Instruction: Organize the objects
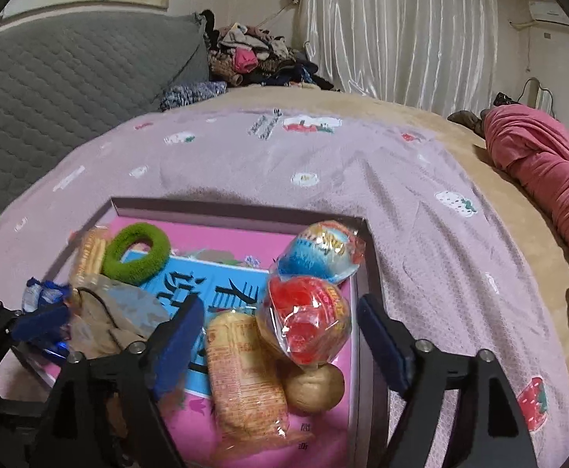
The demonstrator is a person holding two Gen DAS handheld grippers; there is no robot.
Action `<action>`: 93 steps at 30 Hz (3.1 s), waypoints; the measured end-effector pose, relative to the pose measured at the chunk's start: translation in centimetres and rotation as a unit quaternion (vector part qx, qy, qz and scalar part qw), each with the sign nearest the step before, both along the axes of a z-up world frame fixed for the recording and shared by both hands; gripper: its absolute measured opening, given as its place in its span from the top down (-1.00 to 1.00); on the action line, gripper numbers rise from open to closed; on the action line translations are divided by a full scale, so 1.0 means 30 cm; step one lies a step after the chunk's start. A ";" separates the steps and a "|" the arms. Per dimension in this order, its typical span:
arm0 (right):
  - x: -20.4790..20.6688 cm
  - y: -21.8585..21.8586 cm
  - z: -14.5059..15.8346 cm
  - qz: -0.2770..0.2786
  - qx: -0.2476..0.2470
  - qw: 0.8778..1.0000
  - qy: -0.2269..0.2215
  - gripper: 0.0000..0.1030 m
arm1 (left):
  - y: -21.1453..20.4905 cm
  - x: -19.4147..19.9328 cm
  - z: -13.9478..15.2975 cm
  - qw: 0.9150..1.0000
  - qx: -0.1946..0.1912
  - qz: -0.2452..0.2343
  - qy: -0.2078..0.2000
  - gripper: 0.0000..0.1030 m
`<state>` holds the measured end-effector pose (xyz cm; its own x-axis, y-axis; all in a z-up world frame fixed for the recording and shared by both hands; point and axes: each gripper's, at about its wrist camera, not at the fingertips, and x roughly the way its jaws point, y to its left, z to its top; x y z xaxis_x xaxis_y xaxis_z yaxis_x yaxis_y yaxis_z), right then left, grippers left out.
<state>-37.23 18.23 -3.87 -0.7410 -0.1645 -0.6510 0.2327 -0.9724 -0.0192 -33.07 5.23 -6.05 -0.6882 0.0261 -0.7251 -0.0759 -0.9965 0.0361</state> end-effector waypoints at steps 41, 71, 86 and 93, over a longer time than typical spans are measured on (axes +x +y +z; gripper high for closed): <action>0.629 -0.019 0.419 -0.008 -0.019 0.998 0.053 -0.98 | -0.198 0.617 0.445 0.993 -0.004 0.087 0.082 -0.99; 0.926 0.025 0.642 -0.005 -0.013 0.992 0.126 -0.99 | -0.183 0.921 0.730 0.983 -0.022 0.107 0.151 -0.99; 1.009 0.030 0.637 0.007 -0.008 0.992 0.124 -0.99 | -0.187 1.008 0.700 0.984 -0.022 0.111 0.138 -0.99; 1.027 0.034 0.595 0.004 -0.003 0.993 0.115 -0.99 | -0.199 1.016 0.634 0.986 -0.017 0.110 0.122 -0.99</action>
<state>-6.42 19.26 13.97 -0.8692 -0.1737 -0.4630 0.2298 -0.9709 -0.0671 -2.59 -0.74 12.97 -0.8287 -0.1648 -0.5349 0.1566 -0.9858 0.0610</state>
